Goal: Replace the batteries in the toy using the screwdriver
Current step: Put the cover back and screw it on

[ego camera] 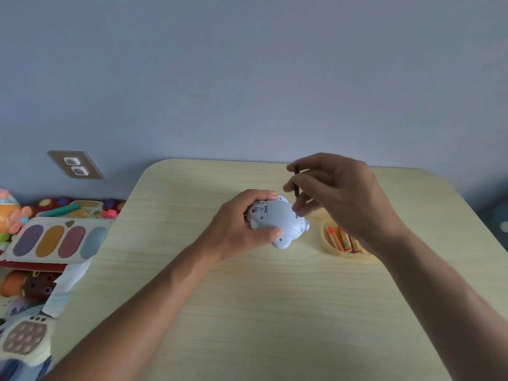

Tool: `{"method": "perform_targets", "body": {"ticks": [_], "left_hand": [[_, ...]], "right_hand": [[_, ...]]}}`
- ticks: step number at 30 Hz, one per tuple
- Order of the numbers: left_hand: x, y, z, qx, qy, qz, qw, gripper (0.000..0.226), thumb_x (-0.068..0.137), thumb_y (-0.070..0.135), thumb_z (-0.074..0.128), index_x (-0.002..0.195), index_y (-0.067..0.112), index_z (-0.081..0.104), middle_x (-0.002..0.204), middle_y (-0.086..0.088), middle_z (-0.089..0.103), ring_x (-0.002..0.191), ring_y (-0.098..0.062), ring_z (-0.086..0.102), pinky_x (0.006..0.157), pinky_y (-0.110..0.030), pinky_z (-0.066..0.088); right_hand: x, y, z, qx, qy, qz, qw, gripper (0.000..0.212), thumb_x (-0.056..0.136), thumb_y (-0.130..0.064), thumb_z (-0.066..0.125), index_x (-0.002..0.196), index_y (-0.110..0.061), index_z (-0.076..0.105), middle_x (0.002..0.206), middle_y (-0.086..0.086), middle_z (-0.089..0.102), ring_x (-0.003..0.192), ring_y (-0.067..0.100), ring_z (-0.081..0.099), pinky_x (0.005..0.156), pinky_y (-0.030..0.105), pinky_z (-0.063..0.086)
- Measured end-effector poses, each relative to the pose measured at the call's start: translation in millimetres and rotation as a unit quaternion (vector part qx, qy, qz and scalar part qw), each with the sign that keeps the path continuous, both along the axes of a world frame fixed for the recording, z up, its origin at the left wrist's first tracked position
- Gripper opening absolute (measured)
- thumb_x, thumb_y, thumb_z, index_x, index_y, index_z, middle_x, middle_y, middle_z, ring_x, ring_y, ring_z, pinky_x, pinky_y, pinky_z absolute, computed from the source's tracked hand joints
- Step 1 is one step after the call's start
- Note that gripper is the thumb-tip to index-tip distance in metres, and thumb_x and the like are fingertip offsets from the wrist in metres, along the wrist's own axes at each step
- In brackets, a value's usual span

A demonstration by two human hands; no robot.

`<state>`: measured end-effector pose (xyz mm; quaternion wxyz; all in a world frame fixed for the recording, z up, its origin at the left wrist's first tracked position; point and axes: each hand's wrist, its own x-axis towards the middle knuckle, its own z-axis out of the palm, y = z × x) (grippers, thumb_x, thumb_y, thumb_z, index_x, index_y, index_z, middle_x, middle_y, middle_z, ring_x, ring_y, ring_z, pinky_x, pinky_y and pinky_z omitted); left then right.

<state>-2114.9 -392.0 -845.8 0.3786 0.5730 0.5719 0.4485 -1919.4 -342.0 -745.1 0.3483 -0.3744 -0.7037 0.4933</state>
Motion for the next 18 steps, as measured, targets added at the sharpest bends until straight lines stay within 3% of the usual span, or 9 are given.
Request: {"method": "perform_targets", "body": {"ticks": [3,9,13,18], "left_hand": [[0.3,-0.4,0.6,-0.006,0.005,0.007,1.0,0.064,0.06,0.049,0.079,0.122,0.04,0.065,0.116,0.021,0.068,0.102,0.002,0.068,0.08,-0.017,0.053],[-1.0,2.6,-4.5,-0.011,0.004,0.009,1.0,0.062,0.062,0.046,0.081,0.12,0.03,0.064,0.105,0.011,0.07,0.097,-0.012,0.071,0.081,-0.032,0.059],[-1.1,2.2,-4.6,-0.008,0.009,0.008,1.0,0.064,0.064,0.046,0.08,0.124,0.029,0.063,0.109,0.008,0.07,0.099,-0.012,0.071,0.082,-0.031,0.059],[-1.7,3.3,-6.1,-0.003,0.015,0.01,1.0,0.064,0.065,0.044,0.081,0.124,0.027,0.063,0.112,0.001,0.072,0.103,-0.021,0.072,0.088,-0.05,0.06]], "right_hand": [[-17.2,5.1,-11.8,-0.003,0.037,0.0,0.999,0.017,0.098,-0.003,0.054,0.106,-0.006,0.069,0.086,0.012,0.075,0.067,0.024,0.072,0.068,0.034,0.062],[-33.2,6.0,-24.6,-0.011,0.051,0.001,0.999,0.019,0.1,0.0,0.048,0.102,-0.001,0.067,0.089,0.014,0.074,0.071,0.024,0.072,0.072,0.037,0.063],[-35.2,7.3,-24.8,-0.006,0.045,-0.003,0.999,0.02,0.099,0.001,0.048,0.102,-0.002,0.067,0.089,0.013,0.074,0.072,0.024,0.072,0.073,0.037,0.063],[-35.6,6.7,-25.7,0.001,0.04,0.005,0.999,0.018,0.099,0.001,0.049,0.1,-0.002,0.067,0.088,0.013,0.073,0.073,0.023,0.072,0.071,0.035,0.063]]}}
